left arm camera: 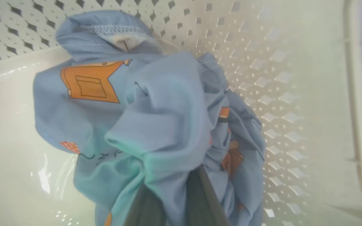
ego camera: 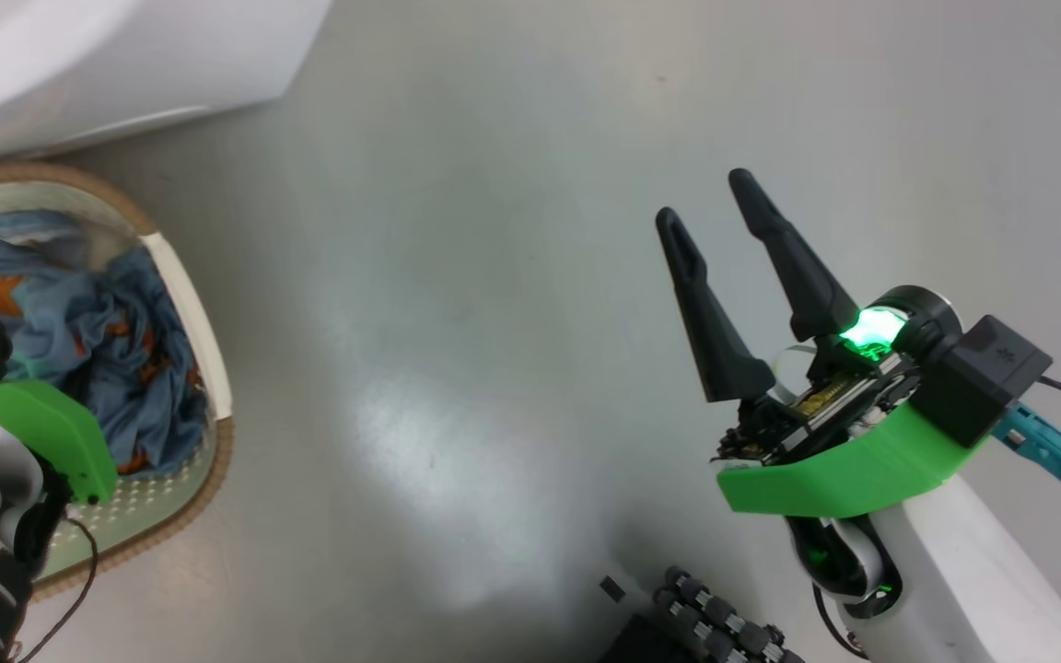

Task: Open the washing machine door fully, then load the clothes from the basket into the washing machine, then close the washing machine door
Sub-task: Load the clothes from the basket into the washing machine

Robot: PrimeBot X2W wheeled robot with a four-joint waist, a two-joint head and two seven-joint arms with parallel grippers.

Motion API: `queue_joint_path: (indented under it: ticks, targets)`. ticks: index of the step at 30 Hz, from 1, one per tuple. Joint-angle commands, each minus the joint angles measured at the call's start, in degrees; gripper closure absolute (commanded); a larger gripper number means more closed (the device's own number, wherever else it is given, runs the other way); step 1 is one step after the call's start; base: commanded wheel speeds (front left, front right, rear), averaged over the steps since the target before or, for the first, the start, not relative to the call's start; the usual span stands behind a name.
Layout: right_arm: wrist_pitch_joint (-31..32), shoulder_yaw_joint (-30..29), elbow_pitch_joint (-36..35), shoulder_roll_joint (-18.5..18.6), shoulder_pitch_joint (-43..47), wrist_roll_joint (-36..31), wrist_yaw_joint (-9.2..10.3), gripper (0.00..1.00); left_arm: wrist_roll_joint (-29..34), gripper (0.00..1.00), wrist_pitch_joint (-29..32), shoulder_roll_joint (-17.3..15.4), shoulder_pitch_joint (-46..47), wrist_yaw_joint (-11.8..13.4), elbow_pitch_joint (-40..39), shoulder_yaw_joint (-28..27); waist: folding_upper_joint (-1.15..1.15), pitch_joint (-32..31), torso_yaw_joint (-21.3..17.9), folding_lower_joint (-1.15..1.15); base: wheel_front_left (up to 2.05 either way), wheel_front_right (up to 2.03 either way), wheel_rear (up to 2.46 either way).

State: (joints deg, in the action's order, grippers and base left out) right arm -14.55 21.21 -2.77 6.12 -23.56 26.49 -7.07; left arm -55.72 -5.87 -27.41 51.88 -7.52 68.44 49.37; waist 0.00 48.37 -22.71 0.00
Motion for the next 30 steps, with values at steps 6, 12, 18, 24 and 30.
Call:
queue_joint_path:
  ticks: [6,12,18,24,30]
  targets:
    - [-0.45,-0.41,-0.64,1.35,1.26,-0.50,-0.42,0.00,-2.50,1.00,-4.62,-0.25,-1.74,0.03,-1.72,-0.74,0.00,-3.90,3.16,0.00,0.00,0.00,0.00]
    - [-0.45,-0.96,0.14,2.51,1.72,-0.26,-0.42,0.00,-4.26,1.00,-7.82,1.39,-3.76,0.03,-2.89,-0.17,0.00,-8.31,5.68,0.00,0.00,0.00,0.00]
    - [-0.45,-1.85,1.12,3.87,3.34,0.20,-0.42,0.00,-5.12,1.00,-9.05,2.91,-6.31,0.03,-4.61,-0.77,0.00,-13.76,8.03,0.00,0.00,0.00,0.00]
    - [-0.45,-2.99,2.03,5.32,5.58,0.72,-0.42,0.00,-1.22,1.00,-9.11,2.79,-9.22,0.03,-8.82,-6.93,0.00,-18.58,10.04,0.00,0.00,0.00,0.00]
    - [-0.45,-3.99,3.05,6.73,7.43,1.54,-0.42,0.00,5.71,1.00,-9.12,3.46,-13.36,0.03,-13.06,-15.15,0.00,-22.43,11.54,0.00,0.00,0.00,0.00]
